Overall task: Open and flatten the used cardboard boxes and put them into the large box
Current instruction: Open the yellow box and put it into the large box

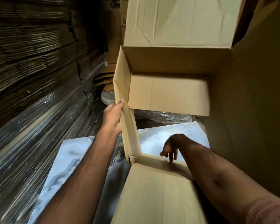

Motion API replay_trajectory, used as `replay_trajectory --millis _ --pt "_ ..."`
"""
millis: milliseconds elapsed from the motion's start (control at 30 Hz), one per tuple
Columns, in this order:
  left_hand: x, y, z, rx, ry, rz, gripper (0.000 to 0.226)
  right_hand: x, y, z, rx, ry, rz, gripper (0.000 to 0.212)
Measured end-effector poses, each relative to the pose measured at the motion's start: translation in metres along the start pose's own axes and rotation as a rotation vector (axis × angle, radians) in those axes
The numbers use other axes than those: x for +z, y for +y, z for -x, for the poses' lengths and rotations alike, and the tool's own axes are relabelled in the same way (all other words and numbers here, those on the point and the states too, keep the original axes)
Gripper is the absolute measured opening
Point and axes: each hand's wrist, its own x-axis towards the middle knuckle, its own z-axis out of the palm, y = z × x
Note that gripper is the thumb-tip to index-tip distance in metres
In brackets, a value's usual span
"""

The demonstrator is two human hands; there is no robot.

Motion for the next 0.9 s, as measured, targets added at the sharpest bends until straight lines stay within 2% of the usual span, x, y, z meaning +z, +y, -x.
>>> replay_trajectory --millis 33,67,133,200,233,267,300,333,367,467,500,533,600,667,767,900 --pt "0.001 0.000 0.000 0.003 -0.005 -0.007 0.018 -0.002 -0.003 0.009 -0.064 0.133 0.058 0.047" --pt "0.003 0.000 0.001 0.003 -0.015 -0.013 0.019 -0.004 -0.008 0.021 -0.159 0.347 0.136 0.046" --pt "0.007 0.002 0.002 0.000 -0.031 -0.023 0.020 -0.013 -0.015 0.042 -0.297 0.929 0.232 0.041" --pt "0.009 0.003 0.002 -0.007 -0.032 -0.033 0.020 -0.021 -0.022 0.060 -0.330 1.419 0.263 0.027" --pt "0.010 0.002 0.002 -0.013 -0.032 -0.032 0.021 -0.025 -0.023 0.064 -0.345 1.599 0.265 0.021" --pt "0.010 0.003 0.003 -0.022 -0.034 -0.028 0.023 -0.029 -0.025 0.067 -0.346 1.728 0.251 0.026" --pt "0.011 0.002 0.002 -0.023 -0.038 -0.025 0.024 -0.032 -0.024 0.068 -0.326 1.788 0.236 0.041" --pt "0.011 0.002 0.003 -0.020 -0.045 -0.031 0.024 -0.038 -0.019 0.066 -0.268 1.738 0.233 0.057" --pt "0.011 0.002 0.004 -0.015 -0.051 -0.039 0.024 -0.047 -0.010 0.056 -0.199 1.590 0.243 0.068" --pt "0.011 0.003 0.009 -0.003 -0.051 -0.072 0.024 -0.066 0.024 0.027 -0.037 0.907 0.169 0.077" --pt "0.011 0.003 0.008 -0.005 -0.046 -0.075 0.020 -0.067 0.029 0.026 -0.028 0.794 0.140 0.078" --pt "0.011 0.003 0.008 -0.007 -0.037 -0.076 0.016 -0.065 0.030 0.030 -0.046 0.813 0.120 0.074" --pt "0.011 0.004 0.005 -0.020 -0.009 -0.065 0.014 -0.058 0.022 0.039 -0.150 1.006 0.106 0.061" --pt "0.011 0.004 0.001 -0.052 0.019 -0.054 0.023 -0.055 0.012 0.052 -0.230 1.053 0.078 0.059" --pt "0.010 0.001 -0.001 -0.086 0.039 -0.035 0.023 -0.058 0.001 0.064 -0.303 0.954 0.087 0.062" --pt "0.010 -0.001 0.002 -0.092 0.070 -0.017 0.013 -0.055 -0.017 0.084 -0.392 0.675 0.161 0.043"
